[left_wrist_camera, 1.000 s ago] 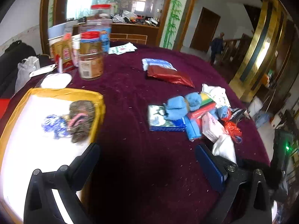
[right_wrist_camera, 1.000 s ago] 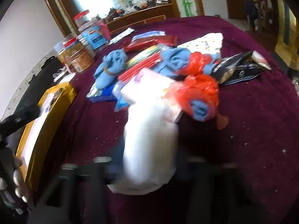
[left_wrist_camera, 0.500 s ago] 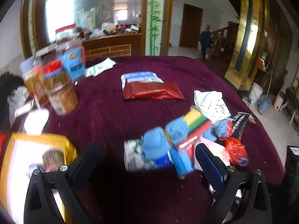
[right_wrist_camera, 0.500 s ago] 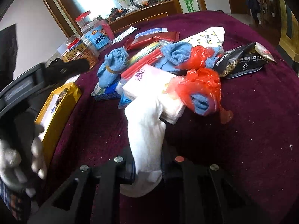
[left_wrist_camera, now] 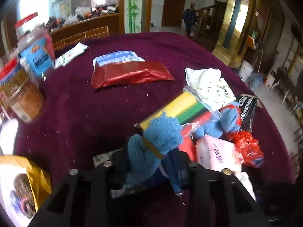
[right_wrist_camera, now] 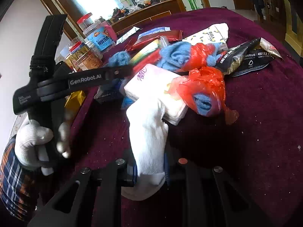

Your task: Organize soft objects

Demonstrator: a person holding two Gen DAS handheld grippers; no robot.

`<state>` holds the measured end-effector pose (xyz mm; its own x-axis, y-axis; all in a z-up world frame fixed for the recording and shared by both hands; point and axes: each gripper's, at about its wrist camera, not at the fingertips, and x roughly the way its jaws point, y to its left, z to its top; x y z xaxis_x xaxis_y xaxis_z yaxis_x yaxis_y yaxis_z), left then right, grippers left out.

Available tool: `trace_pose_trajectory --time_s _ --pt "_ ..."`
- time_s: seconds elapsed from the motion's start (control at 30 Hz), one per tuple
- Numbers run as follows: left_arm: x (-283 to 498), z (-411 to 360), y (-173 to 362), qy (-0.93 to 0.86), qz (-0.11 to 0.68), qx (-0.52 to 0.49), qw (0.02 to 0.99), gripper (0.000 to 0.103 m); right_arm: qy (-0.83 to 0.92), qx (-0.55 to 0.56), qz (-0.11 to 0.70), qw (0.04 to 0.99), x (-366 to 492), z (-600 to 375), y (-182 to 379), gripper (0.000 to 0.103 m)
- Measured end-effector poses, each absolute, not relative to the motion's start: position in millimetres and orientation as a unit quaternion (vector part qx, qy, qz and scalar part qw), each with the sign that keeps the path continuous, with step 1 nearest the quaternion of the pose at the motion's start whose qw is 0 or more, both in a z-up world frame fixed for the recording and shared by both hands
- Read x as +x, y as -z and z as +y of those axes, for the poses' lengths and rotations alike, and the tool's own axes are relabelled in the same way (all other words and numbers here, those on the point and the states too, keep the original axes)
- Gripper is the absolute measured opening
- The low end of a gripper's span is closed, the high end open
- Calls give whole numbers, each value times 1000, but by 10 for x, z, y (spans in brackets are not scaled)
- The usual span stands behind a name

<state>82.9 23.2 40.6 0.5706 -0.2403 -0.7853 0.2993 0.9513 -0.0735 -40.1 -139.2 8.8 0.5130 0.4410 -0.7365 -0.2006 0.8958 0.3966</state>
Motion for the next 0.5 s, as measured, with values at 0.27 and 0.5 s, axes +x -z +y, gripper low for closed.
trace_pose_trajectory --time_s 0.27,0.5 --pt "488 575 -750 153 398 -32 904 38 -187 133 456 860 -398 -1401 -87 20" --pt "64 1068 -1069 158 374 -89 910 38 -185 136 455 860 -388 -1406 -94 20"
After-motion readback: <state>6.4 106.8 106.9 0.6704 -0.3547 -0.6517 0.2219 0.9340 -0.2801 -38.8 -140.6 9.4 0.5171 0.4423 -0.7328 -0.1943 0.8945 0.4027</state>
